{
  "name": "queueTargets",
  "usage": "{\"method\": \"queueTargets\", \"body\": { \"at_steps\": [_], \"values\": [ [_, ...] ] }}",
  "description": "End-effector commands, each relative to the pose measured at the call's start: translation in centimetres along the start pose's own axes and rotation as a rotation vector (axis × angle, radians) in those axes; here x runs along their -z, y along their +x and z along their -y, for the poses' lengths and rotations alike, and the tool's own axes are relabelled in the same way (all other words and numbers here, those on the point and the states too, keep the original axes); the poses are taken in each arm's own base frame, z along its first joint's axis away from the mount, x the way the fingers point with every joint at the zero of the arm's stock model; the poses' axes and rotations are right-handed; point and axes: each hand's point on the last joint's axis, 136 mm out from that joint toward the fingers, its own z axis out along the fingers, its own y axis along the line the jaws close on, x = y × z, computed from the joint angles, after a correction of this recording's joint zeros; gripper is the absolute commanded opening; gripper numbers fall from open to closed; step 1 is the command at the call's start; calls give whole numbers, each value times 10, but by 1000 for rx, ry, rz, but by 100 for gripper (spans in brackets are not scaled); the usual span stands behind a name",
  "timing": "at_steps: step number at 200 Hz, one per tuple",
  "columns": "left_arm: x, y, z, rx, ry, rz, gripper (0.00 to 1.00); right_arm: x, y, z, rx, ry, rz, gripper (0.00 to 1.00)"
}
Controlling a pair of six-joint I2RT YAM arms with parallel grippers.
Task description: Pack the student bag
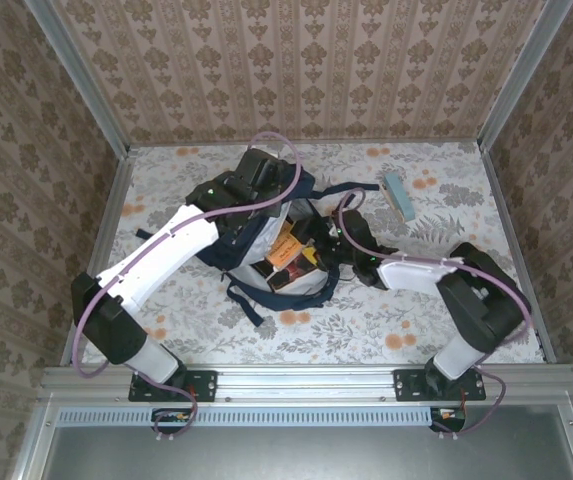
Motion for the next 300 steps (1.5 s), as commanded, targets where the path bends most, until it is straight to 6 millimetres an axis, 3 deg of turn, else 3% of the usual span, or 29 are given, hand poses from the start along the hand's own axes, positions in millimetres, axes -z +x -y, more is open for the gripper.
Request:
{"method": "queueTargets", "body": {
  "at_steps": [1, 49, 67, 88, 110, 126, 163, 173, 203, 232, 257, 283, 300],
  "values": [
    [-3, -28, 11, 76, 71, 87, 4, 30, 10, 17, 85, 116, -29, 81],
    [-17, -14, 31, 58, 166, 22, 4, 95, 7, 76, 164, 424, 64, 74],
    [-22, -8, 42, 45, 220, -6, 4, 104, 8, 92, 170, 498, 66, 74],
    [-29, 1, 54, 26, 272, -47, 4, 94, 16, 101, 152, 499, 11, 73],
    [-42, 22, 59, 23, 273, -110, 5, 73, 24, 95, 139, 427, -57, 67],
    [-48, 36, 63, 46, 289, -148, 5, 61, 23, 85, 142, 380, -74, 54],
    [-53, 42, 69, 81, 323, -174, 7, 47, 10, 96, 163, 439, -63, 25],
    [-54, 42, 71, 84, 332, -181, 13, 48, 2, 99, 173, 458, -41, 21],
    [-51, 42, 75, 110, 360, -197, 44, 58, -29, 115, 185, 561, 19, 11],
    [-45, 46, 55, 153, 299, -184, 60, 61, -52, 117, 181, 572, 36, 13],
    [-32, 63, 23, 181, 212, -179, 65, 68, -57, 104, 211, 536, 42, 29],
    [-15, 102, -14, 145, 87, -212, 67, 88, -60, 92, 260, 544, 72, 57],
    [-9, 139, -30, 116, 36, -275, 67, 99, -61, 93, 285, 575, 81, 68]
  ]
}}
